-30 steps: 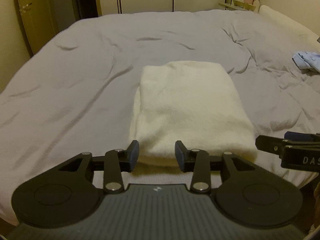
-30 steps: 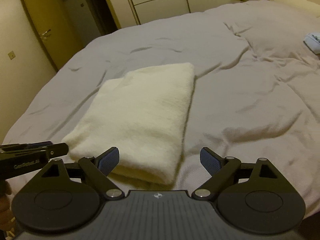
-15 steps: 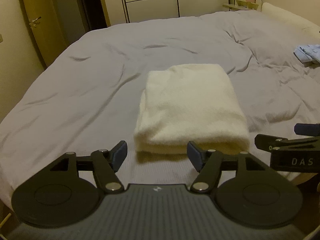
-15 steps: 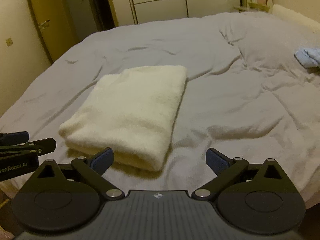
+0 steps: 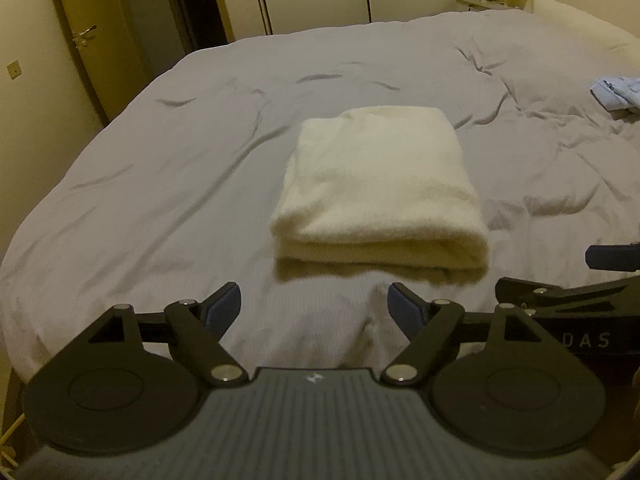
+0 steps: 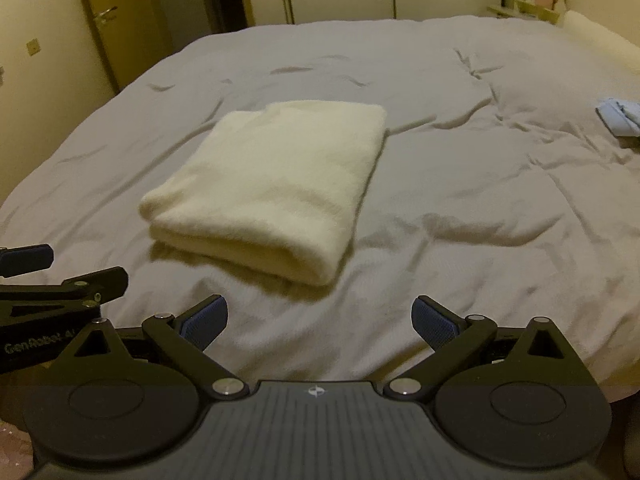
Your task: Fold clothes
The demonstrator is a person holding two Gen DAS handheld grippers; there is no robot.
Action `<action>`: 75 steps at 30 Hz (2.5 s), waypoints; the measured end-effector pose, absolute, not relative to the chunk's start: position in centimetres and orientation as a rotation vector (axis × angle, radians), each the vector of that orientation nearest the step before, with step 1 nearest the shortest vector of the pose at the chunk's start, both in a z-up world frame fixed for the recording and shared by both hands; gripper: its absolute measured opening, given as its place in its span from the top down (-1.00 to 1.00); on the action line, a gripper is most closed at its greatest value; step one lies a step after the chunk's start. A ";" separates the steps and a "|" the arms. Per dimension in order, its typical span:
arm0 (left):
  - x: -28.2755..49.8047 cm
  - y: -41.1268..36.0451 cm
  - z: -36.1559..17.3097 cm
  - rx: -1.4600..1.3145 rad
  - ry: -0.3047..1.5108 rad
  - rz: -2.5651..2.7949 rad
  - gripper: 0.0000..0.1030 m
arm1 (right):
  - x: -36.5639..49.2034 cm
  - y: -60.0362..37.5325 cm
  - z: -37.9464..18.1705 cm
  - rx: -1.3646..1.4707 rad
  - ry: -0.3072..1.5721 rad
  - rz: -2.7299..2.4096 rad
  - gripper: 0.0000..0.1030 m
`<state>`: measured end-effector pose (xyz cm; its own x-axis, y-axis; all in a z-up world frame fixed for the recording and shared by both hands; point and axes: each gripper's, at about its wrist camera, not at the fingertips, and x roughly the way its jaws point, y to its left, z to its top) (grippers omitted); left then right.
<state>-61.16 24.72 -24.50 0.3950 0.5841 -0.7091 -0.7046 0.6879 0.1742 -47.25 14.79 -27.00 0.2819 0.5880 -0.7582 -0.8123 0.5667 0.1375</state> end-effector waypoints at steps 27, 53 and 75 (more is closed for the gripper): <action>-68.5 29.4 -26.3 -0.295 0.784 0.881 -0.64 | -52.1 18.3 -27.1 -0.428 0.830 0.961 -0.97; -63.2 50.0 -35.0 -1.086 0.611 0.430 -0.65 | -31.4 15.4 -38.2 0.698 1.302 0.986 -0.70; -52.7 57.1 -40.3 -1.220 0.618 0.069 -0.28 | -27.5 20.7 -41.0 0.677 1.276 1.080 -0.36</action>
<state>-52.68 57.08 -40.33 0.8350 -0.2725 -0.4780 -0.3710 0.3628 -0.8549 -27.48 20.70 -40.98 -0.0572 0.9094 -0.4120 -0.2555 0.3856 0.8866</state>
